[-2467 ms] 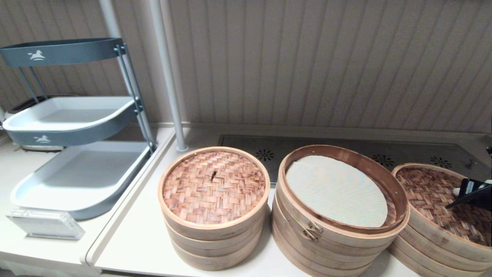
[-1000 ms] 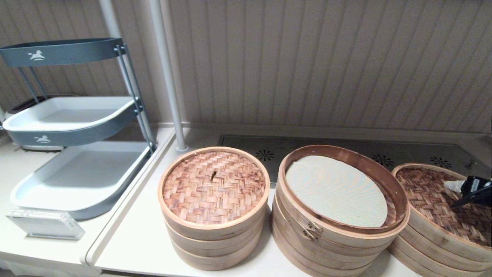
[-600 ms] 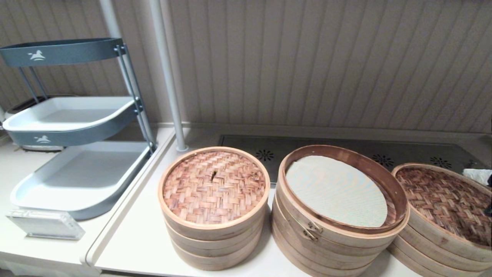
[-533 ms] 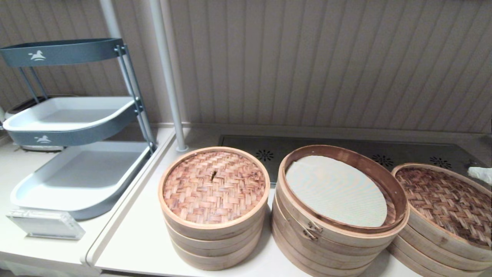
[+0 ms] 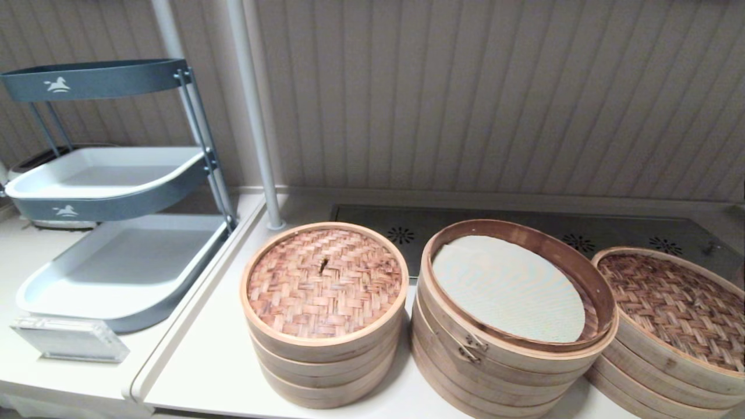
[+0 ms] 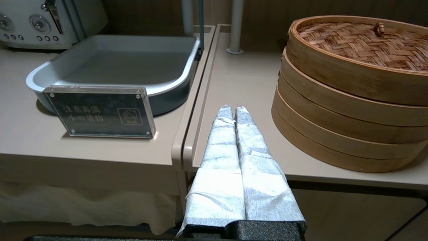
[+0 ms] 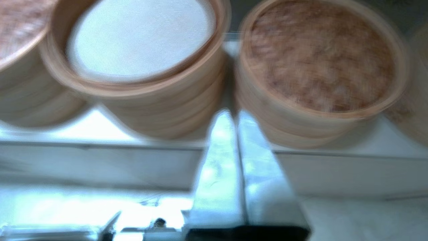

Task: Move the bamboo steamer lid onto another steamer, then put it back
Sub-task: Pick up the steamer

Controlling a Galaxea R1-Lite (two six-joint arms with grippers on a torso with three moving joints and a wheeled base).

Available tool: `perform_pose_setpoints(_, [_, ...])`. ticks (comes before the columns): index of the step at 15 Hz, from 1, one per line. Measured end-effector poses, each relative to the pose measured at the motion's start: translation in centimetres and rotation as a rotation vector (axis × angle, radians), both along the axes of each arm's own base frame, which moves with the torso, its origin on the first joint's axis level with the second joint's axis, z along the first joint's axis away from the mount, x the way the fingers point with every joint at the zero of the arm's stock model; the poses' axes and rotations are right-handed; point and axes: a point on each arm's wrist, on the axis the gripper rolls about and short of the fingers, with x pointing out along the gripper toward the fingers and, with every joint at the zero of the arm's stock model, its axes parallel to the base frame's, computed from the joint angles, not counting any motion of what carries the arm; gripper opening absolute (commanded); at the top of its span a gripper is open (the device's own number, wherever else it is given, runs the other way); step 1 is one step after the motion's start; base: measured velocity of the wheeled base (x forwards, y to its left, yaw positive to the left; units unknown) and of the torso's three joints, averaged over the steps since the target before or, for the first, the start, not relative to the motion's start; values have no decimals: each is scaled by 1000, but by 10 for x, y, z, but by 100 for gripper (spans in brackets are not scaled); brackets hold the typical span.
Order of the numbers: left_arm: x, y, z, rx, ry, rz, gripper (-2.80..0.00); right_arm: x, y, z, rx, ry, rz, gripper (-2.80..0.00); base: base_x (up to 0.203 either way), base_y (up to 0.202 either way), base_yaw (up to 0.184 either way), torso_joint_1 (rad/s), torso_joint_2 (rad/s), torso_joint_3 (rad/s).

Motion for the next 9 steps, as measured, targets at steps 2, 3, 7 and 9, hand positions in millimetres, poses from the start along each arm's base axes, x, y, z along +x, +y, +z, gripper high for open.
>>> perform_pose_setpoints(2, [0, 0, 0, 0, 0, -1, -280, -23, 6, -18, 7, 32, 64, -280, 0, 0, 0, 0, 0, 0])
perform_pose_setpoints(3, [0, 0, 0, 0, 0, -1, -280, -28, 6, -30, 7, 39, 79, -280, 0, 0, 0, 0, 0, 0])
perform_pose_setpoints(7, [0, 0, 0, 0, 0, 0, -280, -27, 5, -83, -7, 20, 79, -280, 0, 0, 0, 0, 0, 0])
perform_pose_setpoints(9, [0, 0, 0, 0, 0, 0, -280, -18, 2, -109, -19, -23, 56, -280, 0, 0, 0, 0, 0, 0])
